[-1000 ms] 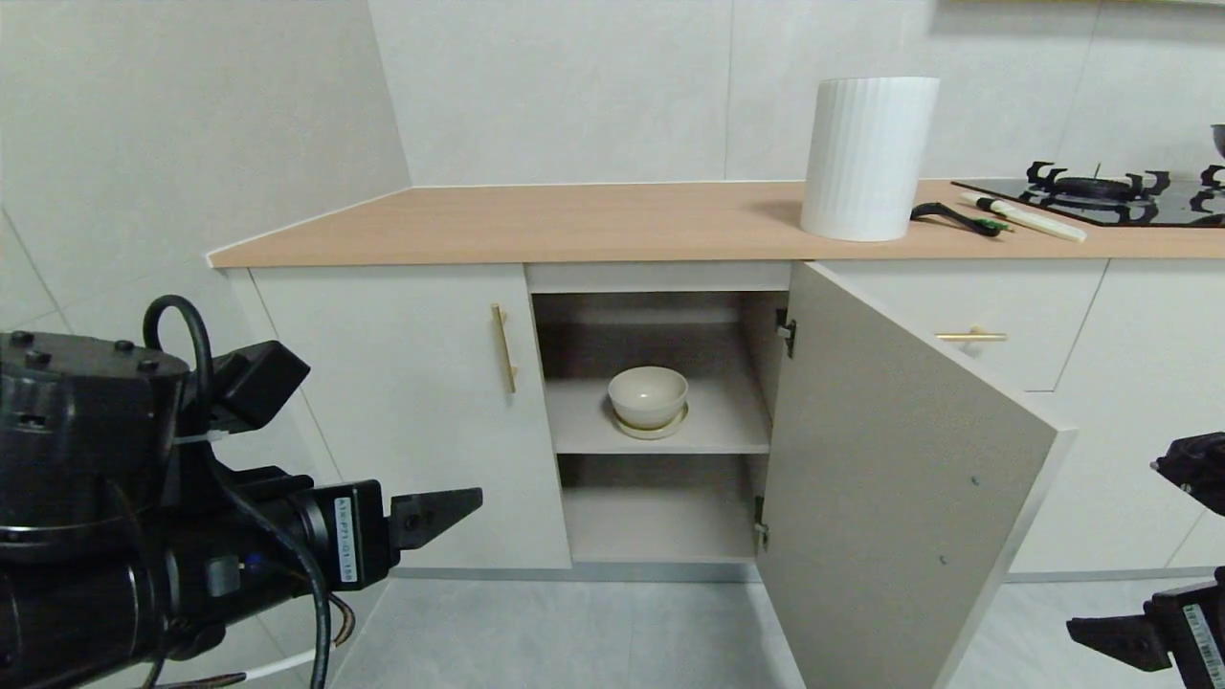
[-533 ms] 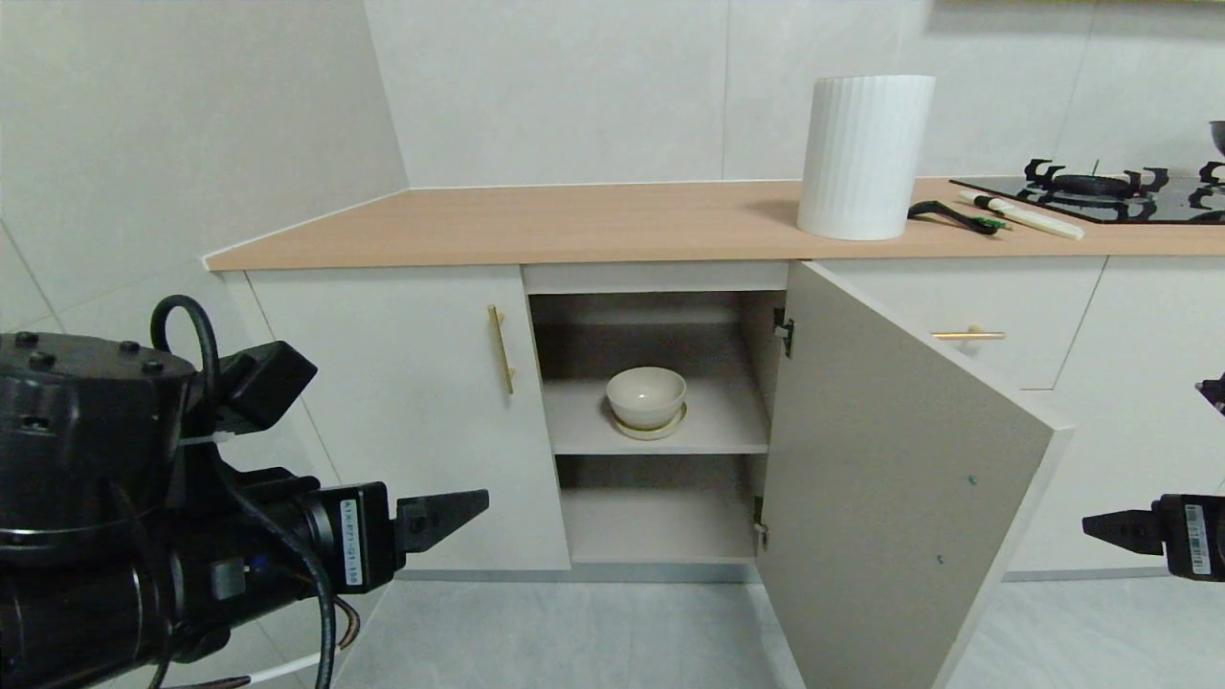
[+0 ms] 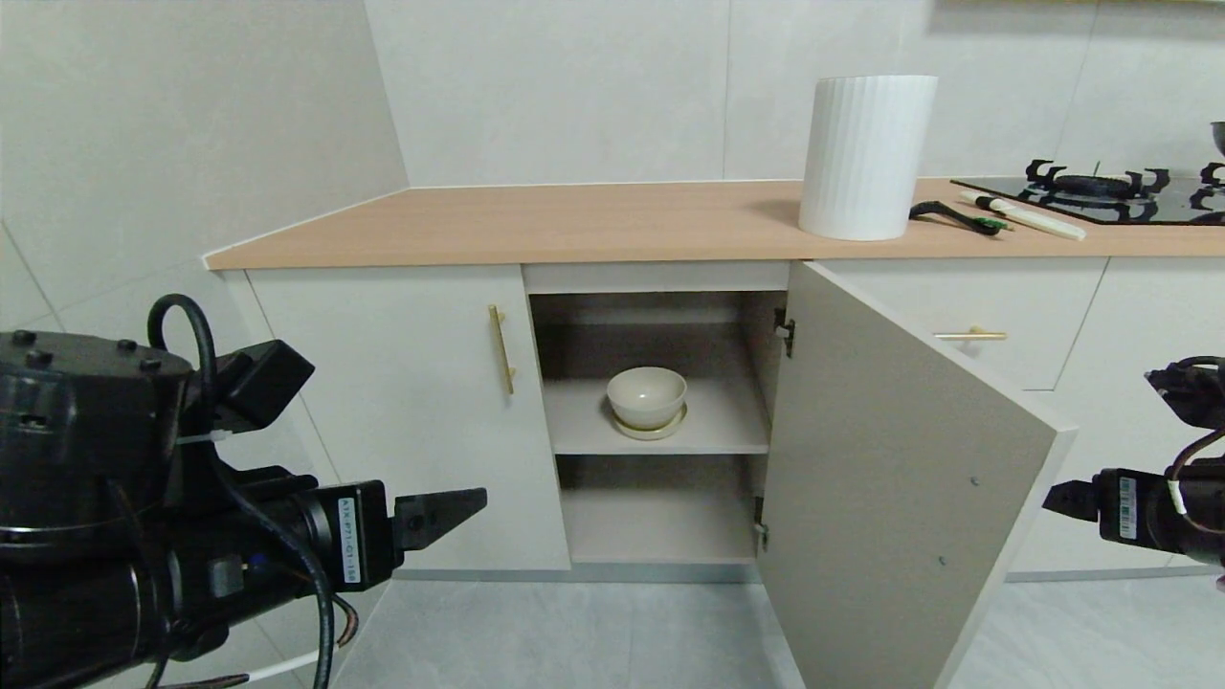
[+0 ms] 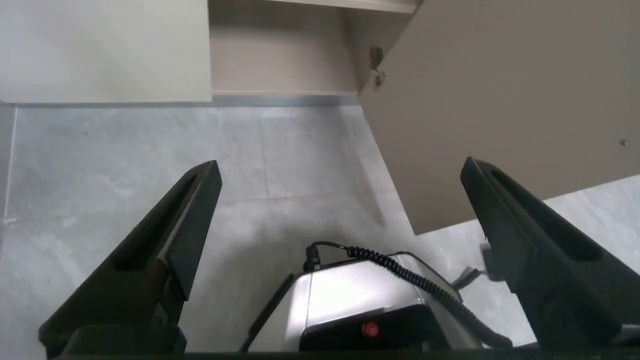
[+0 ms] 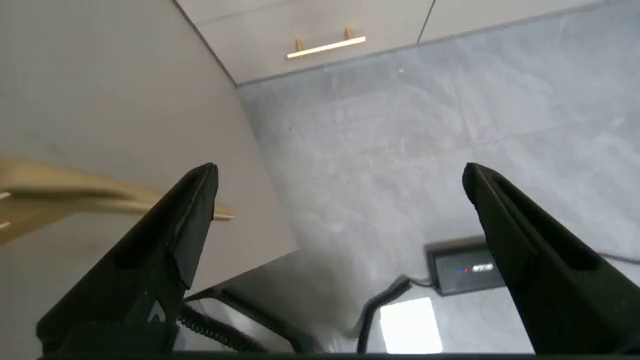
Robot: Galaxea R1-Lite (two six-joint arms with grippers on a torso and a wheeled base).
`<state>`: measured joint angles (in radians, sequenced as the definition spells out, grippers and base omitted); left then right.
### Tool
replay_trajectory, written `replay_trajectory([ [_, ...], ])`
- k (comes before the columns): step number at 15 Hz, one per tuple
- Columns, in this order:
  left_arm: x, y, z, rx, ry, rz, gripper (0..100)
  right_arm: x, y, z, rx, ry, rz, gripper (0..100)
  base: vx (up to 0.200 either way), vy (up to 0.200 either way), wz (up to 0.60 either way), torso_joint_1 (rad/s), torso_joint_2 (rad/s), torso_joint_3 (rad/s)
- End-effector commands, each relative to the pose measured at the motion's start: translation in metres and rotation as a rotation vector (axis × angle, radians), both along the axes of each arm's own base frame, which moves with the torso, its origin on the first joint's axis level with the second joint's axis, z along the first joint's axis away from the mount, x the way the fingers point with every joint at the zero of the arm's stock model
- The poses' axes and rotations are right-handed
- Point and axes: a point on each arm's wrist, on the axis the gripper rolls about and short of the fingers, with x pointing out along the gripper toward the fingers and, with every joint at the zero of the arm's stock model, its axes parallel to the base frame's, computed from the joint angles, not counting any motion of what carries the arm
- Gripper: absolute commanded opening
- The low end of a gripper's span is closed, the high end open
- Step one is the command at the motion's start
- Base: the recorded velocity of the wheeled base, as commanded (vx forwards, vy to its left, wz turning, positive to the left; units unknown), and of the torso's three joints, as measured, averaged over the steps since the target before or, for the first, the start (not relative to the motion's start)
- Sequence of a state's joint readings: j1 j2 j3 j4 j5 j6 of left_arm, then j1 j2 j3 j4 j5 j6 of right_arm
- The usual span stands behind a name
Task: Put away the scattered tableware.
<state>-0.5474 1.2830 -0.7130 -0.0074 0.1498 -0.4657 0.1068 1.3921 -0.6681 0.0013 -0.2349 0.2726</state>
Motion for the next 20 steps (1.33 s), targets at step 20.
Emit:
replay_trajectory([
  [20,-0.002,0.001,0.002,-0.008,-0.011,0.001,100,0.018,0.017,-0.018,0.066,0.0,0.012,100,-0.06,0.0,0.0,0.001,0.0,0.0],
])
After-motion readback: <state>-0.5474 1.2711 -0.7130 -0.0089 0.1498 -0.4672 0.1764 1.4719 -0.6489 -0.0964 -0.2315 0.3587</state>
